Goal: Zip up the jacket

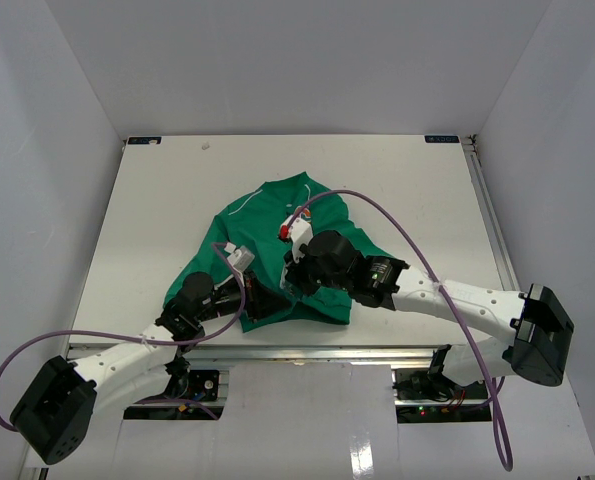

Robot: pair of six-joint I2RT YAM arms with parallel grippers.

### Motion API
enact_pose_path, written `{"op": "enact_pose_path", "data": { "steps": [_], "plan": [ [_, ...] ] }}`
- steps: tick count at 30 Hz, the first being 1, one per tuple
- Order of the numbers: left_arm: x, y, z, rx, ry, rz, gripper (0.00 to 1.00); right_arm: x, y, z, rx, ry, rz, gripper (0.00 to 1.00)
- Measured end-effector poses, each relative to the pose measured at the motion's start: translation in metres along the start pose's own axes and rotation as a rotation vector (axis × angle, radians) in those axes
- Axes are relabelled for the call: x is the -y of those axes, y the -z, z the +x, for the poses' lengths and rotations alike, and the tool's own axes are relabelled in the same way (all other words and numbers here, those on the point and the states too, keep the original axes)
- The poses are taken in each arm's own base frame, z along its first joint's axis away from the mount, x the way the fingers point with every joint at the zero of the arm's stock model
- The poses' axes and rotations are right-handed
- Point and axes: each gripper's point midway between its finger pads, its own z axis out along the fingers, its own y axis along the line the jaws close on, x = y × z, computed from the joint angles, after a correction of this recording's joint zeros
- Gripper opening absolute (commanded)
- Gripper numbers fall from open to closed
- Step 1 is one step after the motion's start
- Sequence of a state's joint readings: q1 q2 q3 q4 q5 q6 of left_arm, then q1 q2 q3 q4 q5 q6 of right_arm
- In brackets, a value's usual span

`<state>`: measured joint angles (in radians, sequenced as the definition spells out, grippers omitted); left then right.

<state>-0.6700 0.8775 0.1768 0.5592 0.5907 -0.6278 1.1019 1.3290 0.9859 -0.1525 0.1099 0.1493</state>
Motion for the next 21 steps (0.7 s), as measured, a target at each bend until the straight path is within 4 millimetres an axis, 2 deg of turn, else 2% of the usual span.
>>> {"op": "enact_pose_path", "data": {
  "steps": [5, 13, 19, 21],
  "plan": [
    [-0.002, -0.002, -0.001, 0.002, 0.001, -0.005, 0.00, -0.002, -0.003, -0.007, 0.031, 0.007, -0.008, 0.08],
    [-0.002, -0.003, 0.012, -0.052, 0.024, 0.018, 0.00, 0.000, -0.007, -0.041, 0.178, 0.031, -0.001, 0.08],
    [-0.002, -0.003, 0.015, -0.065, 0.034, 0.020, 0.00, 0.001, -0.009, -0.046, 0.204, 0.038, -0.003, 0.09],
    [-0.002, -0.003, 0.015, -0.065, 0.034, 0.020, 0.00, 0.001, -0.009, -0.043, 0.190, 0.028, -0.016, 0.15]
  ]
}}
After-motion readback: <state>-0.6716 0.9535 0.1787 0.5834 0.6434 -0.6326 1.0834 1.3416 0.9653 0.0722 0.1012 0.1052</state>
